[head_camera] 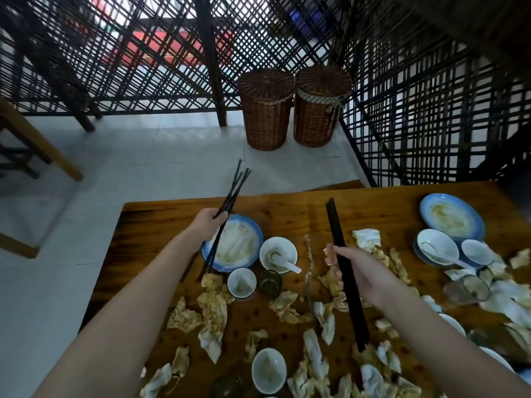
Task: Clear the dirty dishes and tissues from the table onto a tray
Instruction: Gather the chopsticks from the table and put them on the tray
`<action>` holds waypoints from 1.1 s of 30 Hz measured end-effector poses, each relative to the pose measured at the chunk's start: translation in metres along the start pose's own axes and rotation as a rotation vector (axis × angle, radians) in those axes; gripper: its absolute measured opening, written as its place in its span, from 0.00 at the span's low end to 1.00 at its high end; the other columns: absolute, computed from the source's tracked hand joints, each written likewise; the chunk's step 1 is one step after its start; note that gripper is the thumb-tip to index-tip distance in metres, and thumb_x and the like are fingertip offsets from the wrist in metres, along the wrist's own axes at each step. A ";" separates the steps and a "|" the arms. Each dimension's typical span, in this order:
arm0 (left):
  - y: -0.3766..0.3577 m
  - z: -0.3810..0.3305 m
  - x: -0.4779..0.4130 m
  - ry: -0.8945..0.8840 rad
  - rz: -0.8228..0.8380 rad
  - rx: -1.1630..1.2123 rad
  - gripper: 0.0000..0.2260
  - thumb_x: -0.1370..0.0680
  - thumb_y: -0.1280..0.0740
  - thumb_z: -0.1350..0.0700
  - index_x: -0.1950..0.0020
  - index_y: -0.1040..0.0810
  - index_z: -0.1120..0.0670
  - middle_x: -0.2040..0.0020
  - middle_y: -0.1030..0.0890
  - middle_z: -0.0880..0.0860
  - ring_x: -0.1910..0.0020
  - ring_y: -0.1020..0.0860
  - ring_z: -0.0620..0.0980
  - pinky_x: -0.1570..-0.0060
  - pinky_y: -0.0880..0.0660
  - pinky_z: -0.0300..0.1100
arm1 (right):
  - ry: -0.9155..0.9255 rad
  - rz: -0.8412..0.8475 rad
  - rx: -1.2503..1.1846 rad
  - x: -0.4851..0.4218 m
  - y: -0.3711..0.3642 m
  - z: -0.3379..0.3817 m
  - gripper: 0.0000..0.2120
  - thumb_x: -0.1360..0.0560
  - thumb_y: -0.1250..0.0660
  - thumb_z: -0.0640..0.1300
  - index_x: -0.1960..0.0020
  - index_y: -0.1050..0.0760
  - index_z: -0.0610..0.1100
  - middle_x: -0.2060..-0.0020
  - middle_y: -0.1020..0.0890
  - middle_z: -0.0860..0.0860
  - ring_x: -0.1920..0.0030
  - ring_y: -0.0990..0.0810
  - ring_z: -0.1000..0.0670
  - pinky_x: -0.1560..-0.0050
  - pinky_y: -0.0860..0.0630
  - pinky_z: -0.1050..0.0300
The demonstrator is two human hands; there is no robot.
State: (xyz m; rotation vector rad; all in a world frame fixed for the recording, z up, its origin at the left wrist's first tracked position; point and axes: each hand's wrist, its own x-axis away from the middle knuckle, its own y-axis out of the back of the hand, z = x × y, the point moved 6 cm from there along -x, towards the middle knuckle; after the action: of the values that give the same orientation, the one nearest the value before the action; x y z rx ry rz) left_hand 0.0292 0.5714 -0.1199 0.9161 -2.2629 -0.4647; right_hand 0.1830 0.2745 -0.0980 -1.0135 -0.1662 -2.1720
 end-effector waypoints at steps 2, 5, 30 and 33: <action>-0.002 -0.015 0.019 0.030 -0.029 0.252 0.11 0.17 0.42 0.51 0.54 0.26 0.55 0.69 0.30 0.51 0.71 0.33 0.48 0.74 0.34 0.39 | 0.020 0.022 0.002 0.012 0.004 0.001 0.14 0.21 0.37 0.45 0.38 0.27 0.41 0.63 0.22 0.49 0.71 0.31 0.52 0.72 0.35 0.58; -0.019 -0.036 0.055 0.054 0.024 0.559 0.11 0.17 0.42 0.53 0.52 0.26 0.58 0.67 0.19 0.51 0.67 0.29 0.48 0.70 0.30 0.38 | 0.046 0.026 0.008 0.034 0.016 0.003 0.13 0.22 0.37 0.44 0.39 0.25 0.40 0.62 0.22 0.47 0.73 0.30 0.52 0.75 0.33 0.58; -0.418 -0.236 0.337 0.204 0.423 0.649 0.08 0.18 0.39 0.54 0.51 0.24 0.57 0.67 0.19 0.52 0.72 0.19 0.49 0.69 0.25 0.41 | 0.204 -0.312 -0.251 0.292 0.431 -0.077 0.09 0.23 0.35 0.43 0.46 0.26 0.39 0.69 0.24 0.46 0.73 0.28 0.50 0.76 0.31 0.59; -0.460 -0.258 0.352 0.175 0.501 0.659 0.05 0.19 0.38 0.58 0.47 0.25 0.58 0.64 0.18 0.53 0.70 0.19 0.50 0.72 0.24 0.40 | 0.203 -0.311 -0.348 0.305 0.467 -0.090 0.07 0.24 0.34 0.44 0.49 0.26 0.41 0.68 0.21 0.46 0.74 0.26 0.50 0.75 0.29 0.59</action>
State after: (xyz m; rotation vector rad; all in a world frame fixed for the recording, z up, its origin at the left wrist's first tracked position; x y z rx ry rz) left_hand 0.2358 -0.0204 -0.0233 0.6028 -2.3912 0.5900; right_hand 0.3052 -0.2721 -0.0248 -0.9957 0.1670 -2.6362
